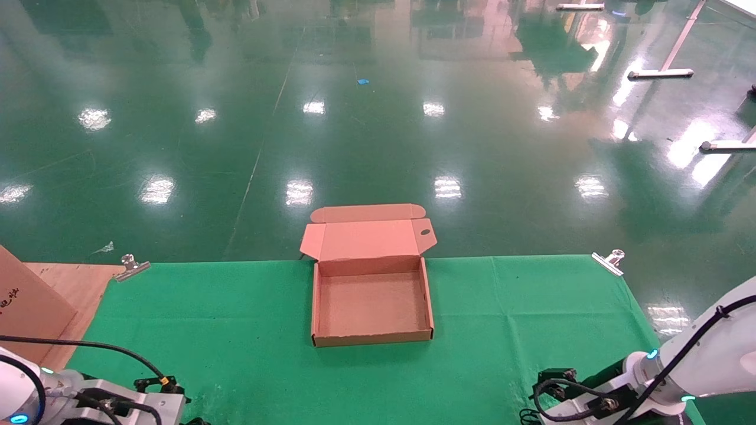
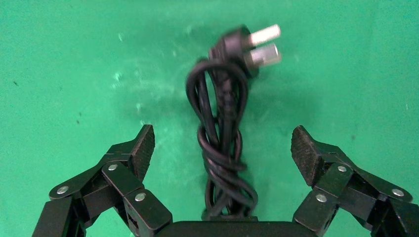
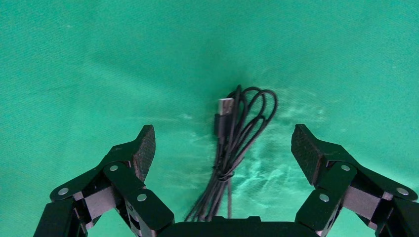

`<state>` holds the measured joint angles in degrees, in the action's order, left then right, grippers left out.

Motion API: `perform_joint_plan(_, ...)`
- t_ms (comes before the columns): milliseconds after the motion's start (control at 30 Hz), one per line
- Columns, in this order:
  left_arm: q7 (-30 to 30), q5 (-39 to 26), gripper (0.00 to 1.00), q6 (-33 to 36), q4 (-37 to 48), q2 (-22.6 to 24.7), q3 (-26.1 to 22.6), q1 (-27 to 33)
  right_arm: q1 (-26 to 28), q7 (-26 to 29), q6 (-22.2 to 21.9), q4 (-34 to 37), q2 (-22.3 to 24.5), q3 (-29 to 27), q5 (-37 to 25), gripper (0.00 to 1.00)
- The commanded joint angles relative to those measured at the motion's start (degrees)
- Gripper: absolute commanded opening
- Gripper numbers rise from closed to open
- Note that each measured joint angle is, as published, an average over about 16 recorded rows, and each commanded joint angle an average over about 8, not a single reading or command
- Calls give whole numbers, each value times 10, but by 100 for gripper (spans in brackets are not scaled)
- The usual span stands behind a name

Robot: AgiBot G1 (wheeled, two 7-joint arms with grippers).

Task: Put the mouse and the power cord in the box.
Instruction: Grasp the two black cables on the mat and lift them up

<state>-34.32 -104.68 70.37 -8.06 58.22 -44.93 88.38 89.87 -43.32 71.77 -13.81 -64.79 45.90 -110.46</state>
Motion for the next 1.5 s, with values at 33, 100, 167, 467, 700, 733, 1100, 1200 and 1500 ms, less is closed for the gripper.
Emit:
perform_joint_plan(33,-4,2,100,-3,10,3,2,1,3,-10,-1,17,-2,-1,2,40)
perform_joint_plan(100,-7,2,100,-6,18,6,2,2,6,-18,-7,29,-5,0,0,15)
perform_joint_plan(167,-11,3,96,-8,24,7,2,3,8,-26,-12,41,-8,1,-2,6)
perform_joint_plan(467,-24,7,0,-15,47,12,5,6,18,-53,-36,82,-22,2,-4,0)
perform_joint_plan(700,-31,7,0,-20,59,16,5,9,24,-66,-49,102,-30,1,-2,0)
perform_joint_plan(733,-32,7,0,-20,61,16,5,9,25,-68,-50,105,-31,0,-2,0)
perform_joint_plan(1100,-39,17,0,-23,73,14,12,7,26,-83,-48,124,-32,-2,0,0)
perform_joint_plan(1200,-42,19,0,-21,74,13,13,6,27,-85,-45,128,-32,-2,1,0)
perform_joint_plan(1500,-50,23,0,-15,77,8,16,5,31,-87,-37,135,-27,-2,1,0)
